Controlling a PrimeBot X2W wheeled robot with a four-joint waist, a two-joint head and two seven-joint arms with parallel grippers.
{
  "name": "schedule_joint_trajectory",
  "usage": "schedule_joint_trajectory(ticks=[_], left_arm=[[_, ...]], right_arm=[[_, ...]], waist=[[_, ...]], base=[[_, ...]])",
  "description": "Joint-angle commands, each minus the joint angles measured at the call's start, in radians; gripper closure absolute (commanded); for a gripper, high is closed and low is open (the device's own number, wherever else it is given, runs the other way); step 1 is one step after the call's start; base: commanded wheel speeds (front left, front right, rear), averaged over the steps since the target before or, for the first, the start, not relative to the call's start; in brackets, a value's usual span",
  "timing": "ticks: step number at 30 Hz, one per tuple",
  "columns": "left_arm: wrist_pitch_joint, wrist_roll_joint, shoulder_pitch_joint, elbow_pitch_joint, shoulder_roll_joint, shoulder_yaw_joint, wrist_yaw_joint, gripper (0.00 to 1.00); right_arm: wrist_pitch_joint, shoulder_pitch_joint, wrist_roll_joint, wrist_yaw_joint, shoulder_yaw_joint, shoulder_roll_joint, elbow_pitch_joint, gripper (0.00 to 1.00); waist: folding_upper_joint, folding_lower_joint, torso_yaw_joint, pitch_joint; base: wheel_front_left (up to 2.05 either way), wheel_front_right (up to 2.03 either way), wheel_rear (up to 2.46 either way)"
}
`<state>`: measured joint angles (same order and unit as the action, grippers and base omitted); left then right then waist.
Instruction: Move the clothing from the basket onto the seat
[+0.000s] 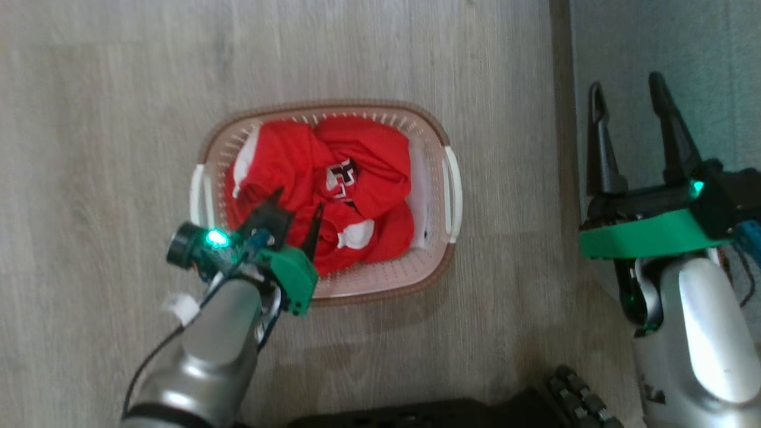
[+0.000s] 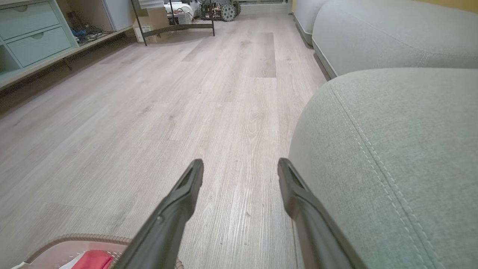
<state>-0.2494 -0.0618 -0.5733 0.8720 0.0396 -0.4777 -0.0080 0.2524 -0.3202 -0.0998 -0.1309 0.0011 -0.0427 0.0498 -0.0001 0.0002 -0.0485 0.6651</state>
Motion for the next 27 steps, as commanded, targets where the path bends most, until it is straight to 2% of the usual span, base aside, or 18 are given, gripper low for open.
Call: schedule_joint_trajectory(ticks=[1, 9, 18, 19, 20, 21, 22, 24, 27], left_arm=[[-0.012, 0.009, -0.013, -0.001, 0.011, 0.017, 0.007, 0.00], [-0.011, 0.031, -0.183, 0.236, 0.020, -0.005, 0.038, 0.00], [0.028, 0.031, -0.266, 0.371, 0.038, -0.008, 0.091, 0.00], [0.036, 0.032, -0.269, 0.377, 0.039, -0.011, 0.094, 0.04], [0.040, 0.032, -0.271, 0.382, 0.039, -0.014, 0.095, 0.32], [0.042, 0.032, -0.272, 0.386, 0.039, -0.015, 0.096, 0.51], [0.044, 0.031, -0.273, 0.390, 0.039, -0.017, 0.097, 0.62], [0.046, 0.031, -0.270, 0.396, 0.038, -0.024, 0.097, 1.00], [0.043, 0.026, -0.264, 0.399, 0.034, -0.027, 0.094, 1.00]], right_arm=[[0.009, -0.002, -0.008, 0.000, 0.022, -0.008, -0.037, 0.00], [0.009, -0.053, -0.051, 0.000, 0.042, -0.008, -0.051, 0.00], [0.009, -0.073, -0.090, 0.000, 0.062, -0.008, -0.048, 0.00], [0.009, -0.074, -0.093, 0.000, 0.063, -0.008, -0.047, 0.00], [0.009, -0.074, -0.096, 0.000, 0.064, -0.008, -0.047, 0.00], [0.009, -0.074, -0.098, 0.000, 0.065, -0.008, -0.046, 0.00], [0.009, -0.075, -0.100, 0.000, 0.066, -0.008, -0.045, 0.00], [0.009, -0.075, -0.103, 0.000, 0.066, -0.008, -0.041, 0.00], [0.009, -0.073, -0.104, 0.000, 0.062, -0.008, -0.035, 0.00]], waist=[[0.0001, -0.0002, -0.028, 0.058], [0.0001, -0.0002, -0.073, 0.142], [0.0001, -0.0002, -0.111, 0.175], [0.0001, -0.0002, -0.114, 0.175], [0.0001, -0.0002, -0.117, 0.175], [0.0001, -0.0002, -0.120, 0.175], [0.0001, -0.0002, -0.122, 0.174], [0.0001, -0.0002, -0.125, 0.167], [0.0001, -0.0002, -0.123, 0.154]], base=[[0.00, 0.00, 0.00], [0.00, 0.00, 0.00], [0.00, 0.00, 0.00], [0.00, 0.00, 0.00], [0.00, 0.00, 0.00], [0.00, 0.00, 0.00], [0.00, 0.00, 0.00], [0.00, 0.00, 0.00], [0.00, 0.00, 0.00]])
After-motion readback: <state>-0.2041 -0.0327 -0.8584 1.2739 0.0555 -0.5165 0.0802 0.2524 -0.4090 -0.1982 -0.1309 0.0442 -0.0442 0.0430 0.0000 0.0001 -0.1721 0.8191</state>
